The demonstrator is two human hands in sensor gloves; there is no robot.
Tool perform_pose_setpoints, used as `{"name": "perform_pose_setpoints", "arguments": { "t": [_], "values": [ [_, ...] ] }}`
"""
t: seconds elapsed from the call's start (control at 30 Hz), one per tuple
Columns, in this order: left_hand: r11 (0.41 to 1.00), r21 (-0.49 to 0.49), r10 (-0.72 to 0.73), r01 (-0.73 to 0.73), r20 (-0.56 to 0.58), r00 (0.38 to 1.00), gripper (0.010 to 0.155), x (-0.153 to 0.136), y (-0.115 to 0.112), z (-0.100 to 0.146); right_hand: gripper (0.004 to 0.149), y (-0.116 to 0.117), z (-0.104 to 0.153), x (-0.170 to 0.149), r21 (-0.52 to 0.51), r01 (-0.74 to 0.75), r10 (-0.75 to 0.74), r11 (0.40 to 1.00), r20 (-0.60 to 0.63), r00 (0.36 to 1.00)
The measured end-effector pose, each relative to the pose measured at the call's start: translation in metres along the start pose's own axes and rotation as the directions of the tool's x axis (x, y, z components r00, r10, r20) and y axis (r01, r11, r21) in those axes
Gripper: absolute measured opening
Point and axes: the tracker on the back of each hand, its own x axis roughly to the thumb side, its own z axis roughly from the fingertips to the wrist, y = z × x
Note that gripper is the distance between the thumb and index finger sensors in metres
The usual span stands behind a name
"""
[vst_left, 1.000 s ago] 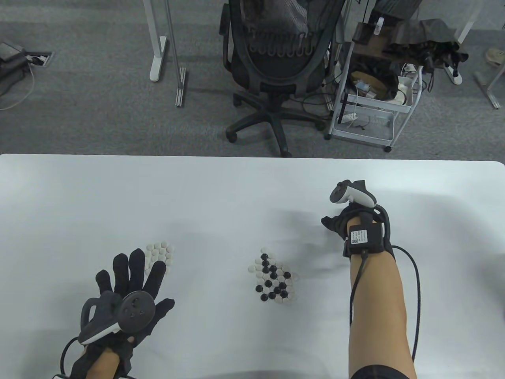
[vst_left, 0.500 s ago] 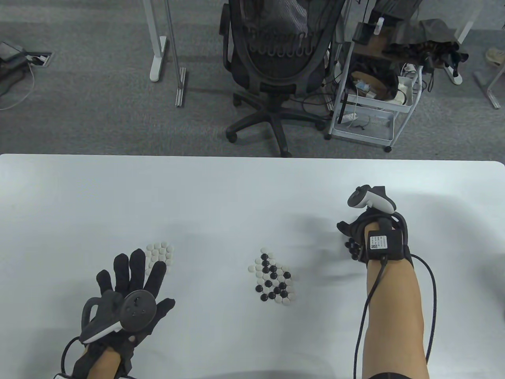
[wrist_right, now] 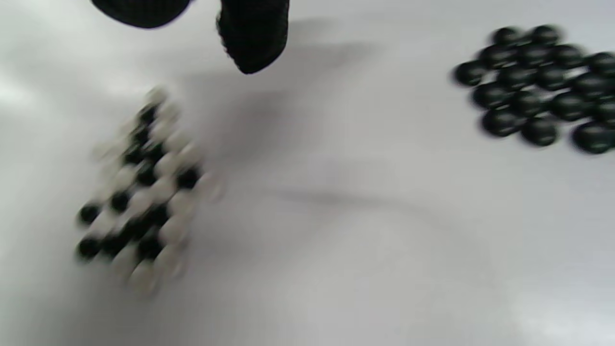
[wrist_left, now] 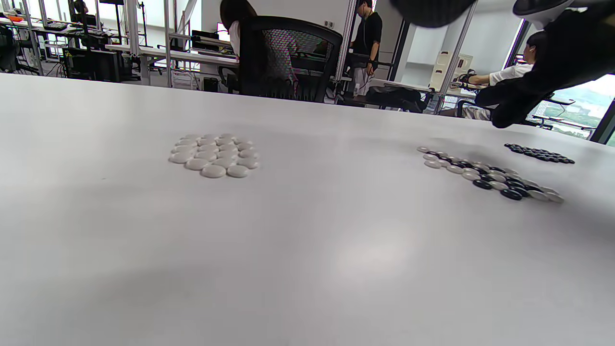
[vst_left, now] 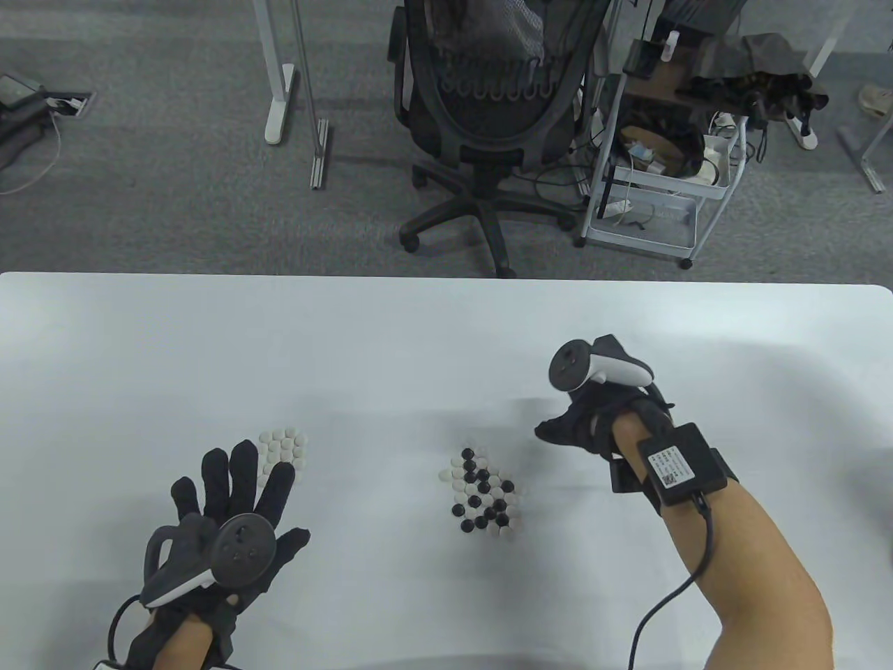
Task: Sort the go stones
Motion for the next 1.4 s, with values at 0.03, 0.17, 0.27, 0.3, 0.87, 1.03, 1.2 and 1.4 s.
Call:
{"name": "perform_pose_setpoints", "arguments": {
  "t": [0.03,0.17,0.27,0.3,0.87,1.03,1.2,1.4],
  "values": [
    [1.000,0.000,0.000,0.000,0.000,1.000,0.077,0.000,0.000,0.000,0.067,0.008,0.002,0.012,0.010,-0.026,0.026,1.000,0.039,0.999],
    [1.000,-0.002,-0.003,0.003,0.000,1.000,0.077,0.001,0.000,0.000,0.067,0.043,0.007,0.062,0.041,-0.156,0.146,0.987,0.186,0.972],
    [1.000,-0.002,-0.005,0.005,0.002,1.000,0.077,0.001,0.000,0.000,0.069,0.058,0.003,0.082,0.053,-0.203,0.186,0.978,0.232,0.955],
    [1.000,-0.002,-0.005,0.005,0.002,1.000,0.077,0.001,0.000,0.000,0.070,0.063,-0.001,0.089,0.053,-0.213,0.194,0.976,0.247,0.949],
    [1.000,0.012,-0.003,0.003,0.004,1.000,0.077,0.002,0.002,0.003,0.070,0.093,-0.023,0.121,0.072,-0.306,0.269,0.949,0.319,0.909],
    [1.000,0.006,-0.007,0.007,0.003,1.000,0.077,0.002,0.001,0.003,0.064,0.110,0.002,0.104,0.128,-0.371,0.314,0.920,0.325,0.892],
    [1.000,0.013,-0.004,0.004,0.002,1.000,0.077,0.001,0.003,0.003,0.061,0.111,0.035,0.020,0.169,-0.318,0.302,0.933,0.110,0.947],
    [1.000,0.018,-0.011,0.010,0.017,1.000,0.077,0.003,0.004,0.003,0.059,0.110,0.066,-0.108,0.115,0.016,0.006,0.993,-0.192,0.981]
  ]
}}
